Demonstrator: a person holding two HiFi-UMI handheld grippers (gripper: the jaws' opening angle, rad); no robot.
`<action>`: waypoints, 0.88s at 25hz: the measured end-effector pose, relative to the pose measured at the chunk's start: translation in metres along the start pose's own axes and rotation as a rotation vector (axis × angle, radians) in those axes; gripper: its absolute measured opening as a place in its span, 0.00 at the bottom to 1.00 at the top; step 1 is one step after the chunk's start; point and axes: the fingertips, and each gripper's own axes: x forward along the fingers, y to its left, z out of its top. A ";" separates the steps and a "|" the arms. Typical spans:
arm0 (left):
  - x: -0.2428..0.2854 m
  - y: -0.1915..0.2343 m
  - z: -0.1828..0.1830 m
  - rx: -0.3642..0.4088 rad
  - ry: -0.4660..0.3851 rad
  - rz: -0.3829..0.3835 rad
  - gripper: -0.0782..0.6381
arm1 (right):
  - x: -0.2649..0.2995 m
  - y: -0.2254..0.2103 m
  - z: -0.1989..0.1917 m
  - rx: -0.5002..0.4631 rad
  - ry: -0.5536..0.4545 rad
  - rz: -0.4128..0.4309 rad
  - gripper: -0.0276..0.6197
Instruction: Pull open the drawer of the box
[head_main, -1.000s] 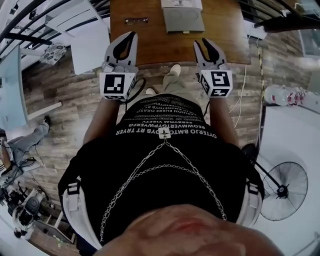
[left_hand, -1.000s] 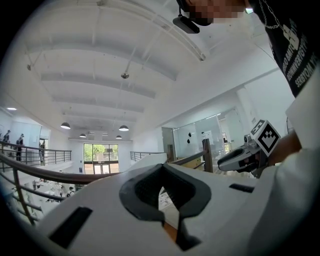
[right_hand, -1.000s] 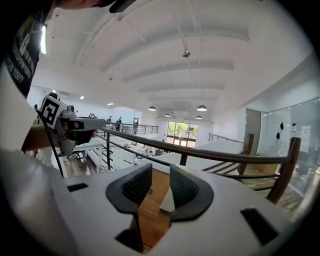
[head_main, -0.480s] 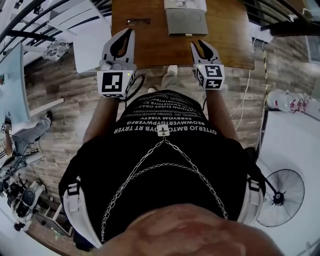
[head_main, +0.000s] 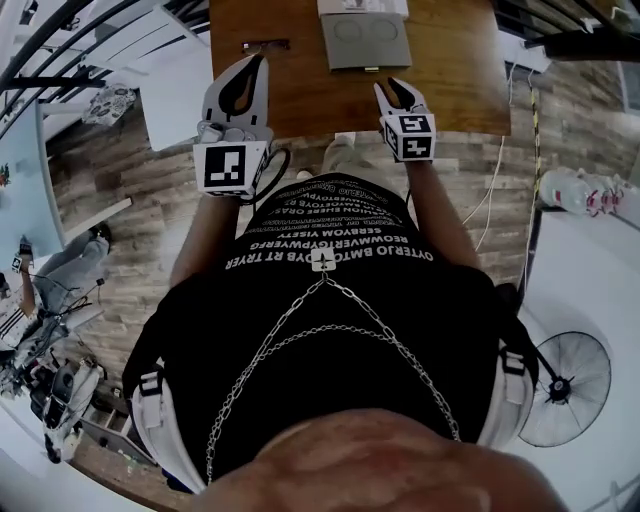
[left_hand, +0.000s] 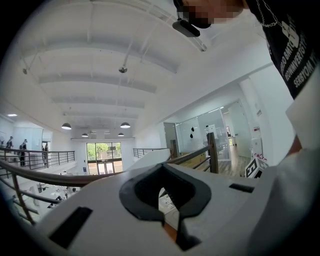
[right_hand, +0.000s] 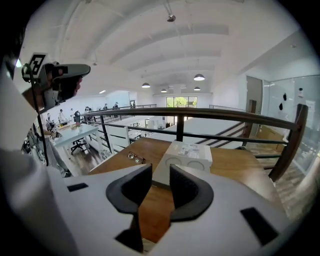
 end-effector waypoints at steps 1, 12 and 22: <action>0.005 0.000 0.000 0.002 0.000 0.000 0.12 | 0.005 -0.004 -0.007 0.005 0.017 0.002 0.21; 0.045 -0.016 -0.013 -0.004 0.052 -0.006 0.12 | 0.054 -0.036 -0.063 0.084 0.165 0.029 0.22; 0.068 -0.007 -0.024 0.034 0.100 0.028 0.12 | 0.109 -0.049 -0.108 0.108 0.296 0.066 0.24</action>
